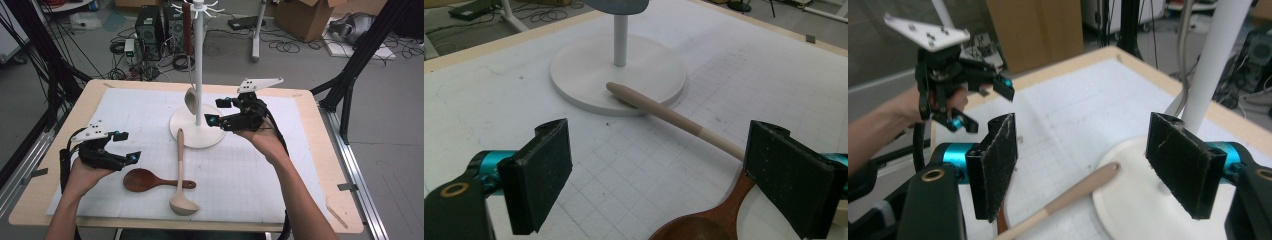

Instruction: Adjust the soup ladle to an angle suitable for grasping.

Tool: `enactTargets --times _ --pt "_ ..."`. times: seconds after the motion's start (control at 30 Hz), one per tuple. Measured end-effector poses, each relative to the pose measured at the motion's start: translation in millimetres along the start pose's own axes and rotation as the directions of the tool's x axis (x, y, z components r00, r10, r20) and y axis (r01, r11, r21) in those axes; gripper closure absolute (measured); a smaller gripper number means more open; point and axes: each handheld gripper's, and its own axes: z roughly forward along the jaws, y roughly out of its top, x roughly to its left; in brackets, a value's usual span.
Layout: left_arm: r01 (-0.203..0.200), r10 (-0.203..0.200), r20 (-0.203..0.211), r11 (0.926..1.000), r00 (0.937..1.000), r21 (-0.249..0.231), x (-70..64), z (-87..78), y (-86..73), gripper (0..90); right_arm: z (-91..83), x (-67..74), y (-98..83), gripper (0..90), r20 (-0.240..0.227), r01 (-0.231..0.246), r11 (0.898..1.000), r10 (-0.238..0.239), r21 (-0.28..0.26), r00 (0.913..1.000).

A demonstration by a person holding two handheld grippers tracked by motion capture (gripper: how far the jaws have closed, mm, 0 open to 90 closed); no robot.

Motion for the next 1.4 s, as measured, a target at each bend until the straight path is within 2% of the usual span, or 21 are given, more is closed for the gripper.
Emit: enactTargets --times 0.37,0.53,0.63,0.93,1.1,1.2,1.4 --pt "-0.001 0.001 -0.003 1.0000 1.0000 0.004 -1.5 2.2 0.2 12.7 14.0 2.1 -24.8 28.5 0.006 -0.036 0.999 0.036 0.021 0.9993" --pt "-0.002 0.002 -0.003 1.0000 1.0000 0.003 -2.2 1.9 0.4 13.1 21.9 5.3 -36.8 32.4 0.005 -0.039 0.998 0.039 0.046 0.9992" --pt "0.000 0.000 -0.005 1.0000 1.0000 0.006 -2.4 2.7 -0.1 13.5 27.0 5.6 -44.4 37.1 -0.001 -0.043 0.997 0.043 0.058 0.9991" --pt "-0.011 0.011 -0.005 0.9998 0.9999 0.016 -3.6 4.9 -0.1 14.3 44.0 8.1 -64.1 48.8 0.029 -0.040 0.990 0.036 0.136 0.9989" --pt "-0.011 0.011 -0.004 0.9998 0.9999 0.016 -3.6 5.3 -0.1 14.4 53.1 6.6 -75.5 56.5 0.030 -0.060 0.985 0.056 0.159 0.9980" --pt "-0.010 0.010 -0.006 0.9997 0.9999 0.023 -2.5 5.4 -1.0 14.5 58.9 4.9 -81.9 66.3 0.023 -0.065 0.982 0.062 0.176 0.9978" --pt "-0.008 0.008 -0.006 0.9997 1.0000 0.022 -2.4 5.8 -1.3 15.3 71.3 3.0 -91.9 80.3 0.005 -0.082 0.973 0.083 0.214 0.9965"
